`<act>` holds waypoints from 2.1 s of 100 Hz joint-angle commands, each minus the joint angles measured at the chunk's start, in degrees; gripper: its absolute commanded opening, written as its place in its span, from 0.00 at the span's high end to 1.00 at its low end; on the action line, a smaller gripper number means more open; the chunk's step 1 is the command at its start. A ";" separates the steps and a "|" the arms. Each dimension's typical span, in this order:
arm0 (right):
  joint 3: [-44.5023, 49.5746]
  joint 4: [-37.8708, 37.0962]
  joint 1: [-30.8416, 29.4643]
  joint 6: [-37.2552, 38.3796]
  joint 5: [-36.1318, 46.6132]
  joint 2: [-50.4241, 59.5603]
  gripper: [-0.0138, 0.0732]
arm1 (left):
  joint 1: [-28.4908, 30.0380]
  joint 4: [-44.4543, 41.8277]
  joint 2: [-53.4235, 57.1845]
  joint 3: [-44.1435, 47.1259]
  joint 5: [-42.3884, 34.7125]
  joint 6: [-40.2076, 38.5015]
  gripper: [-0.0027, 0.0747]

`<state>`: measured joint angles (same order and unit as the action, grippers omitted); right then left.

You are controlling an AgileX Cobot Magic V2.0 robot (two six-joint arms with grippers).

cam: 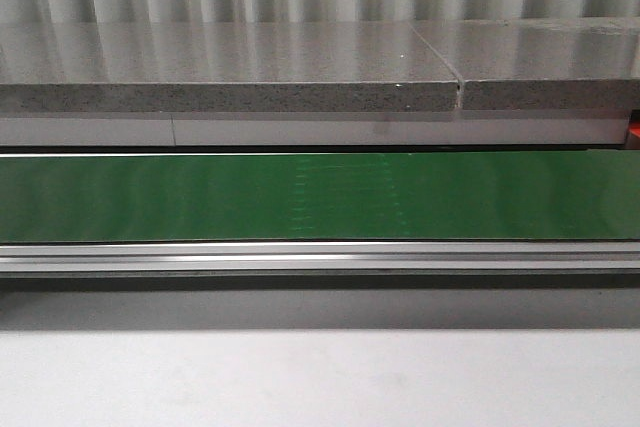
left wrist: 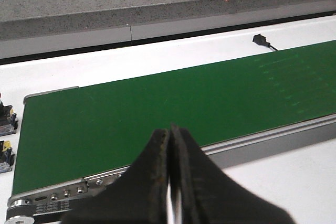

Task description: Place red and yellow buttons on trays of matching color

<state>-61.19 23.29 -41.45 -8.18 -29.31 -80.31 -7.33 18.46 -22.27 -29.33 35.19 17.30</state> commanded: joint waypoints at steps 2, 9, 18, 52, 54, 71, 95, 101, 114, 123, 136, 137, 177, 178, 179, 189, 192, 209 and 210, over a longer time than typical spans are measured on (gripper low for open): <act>-1.64 1.30 5.39 -2.14 1.13 5.19 0.19 | -0.38 1.37 -0.24 -1.45 -3.86 0.06 0.99; -1.64 1.30 10.72 -4.04 0.63 6.92 0.19 | -0.38 1.37 -0.24 -1.45 -3.86 0.06 0.99; -1.64 1.30 18.05 -6.06 0.26 8.53 0.19 | -0.38 1.37 -0.24 -1.45 -3.86 0.06 0.99; 2.97 -1.02 35.30 -10.20 1.23 13.48 0.19 | -0.38 1.37 -0.24 -1.45 -3.86 0.06 0.99; 3.65 -1.02 35.41 -10.20 1.30 14.08 0.20 | -0.38 1.37 -0.24 -1.45 -3.86 0.06 0.99; 9.18 -1.02 35.47 -10.20 2.10 19.72 0.19 | -0.38 1.37 -0.24 -1.45 -3.86 0.06 0.99; 12.59 -1.02 35.47 -10.20 0.92 27.87 0.23 | -0.38 1.37 -0.24 -1.45 -3.86 0.06 0.99; 12.65 -1.02 35.47 -10.20 -0.96 29.40 0.30 | -0.38 1.37 -0.24 -1.45 -3.86 0.06 0.99; 12.65 -1.02 35.47 -10.20 -3.95 31.96 0.57 | -0.38 1.37 -0.24 -1.45 -3.86 0.06 0.99; 12.65 -1.02 35.47 -10.20 -4.09 32.63 0.77 | -0.38 1.37 -0.24 -1.45 -3.86 0.06 0.99; 12.65 -1.02 35.47 -10.20 -4.09 32.88 0.91 | -0.38 1.37 -0.24 -1.45 -3.86 0.06 0.99; 12.65 -1.02 35.47 -10.20 -4.09 32.88 0.91 | -0.38 1.37 -0.24 -1.45 -3.86 0.06 0.99; 12.65 -1.02 35.47 -10.20 -5.90 32.79 0.92 | -0.38 1.37 -0.24 -1.45 -3.86 0.06 0.99; 12.65 -1.02 35.47 -10.20 -5.90 32.79 0.92 | -0.38 1.37 -0.24 -1.45 -3.86 0.06 0.99; 12.65 -1.02 35.47 -10.20 -5.90 32.79 0.92 | -0.38 1.37 -0.24 -1.45 -3.86 0.06 0.99; 12.65 -1.02 35.47 -10.20 -5.96 32.79 0.92 | -0.38 1.37 -0.24 -1.45 -3.86 0.06 0.99; 12.65 -1.02 35.47 -10.20 -5.96 32.79 0.92 | -0.38 1.37 -0.24 -1.45 -3.86 0.06 0.99; 12.65 -1.02 35.47 -10.20 -5.96 32.79 0.92 | -0.38 1.37 -0.24 -1.45 -3.72 0.06 0.99; 12.65 -1.02 35.47 -10.20 -5.96 32.79 0.92 | -0.38 1.37 -0.24 -1.45 -3.46 0.06 0.98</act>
<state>-47.10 21.71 -6.10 -17.84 -38.20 -48.09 -7.33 18.46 -22.27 -29.33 35.19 17.30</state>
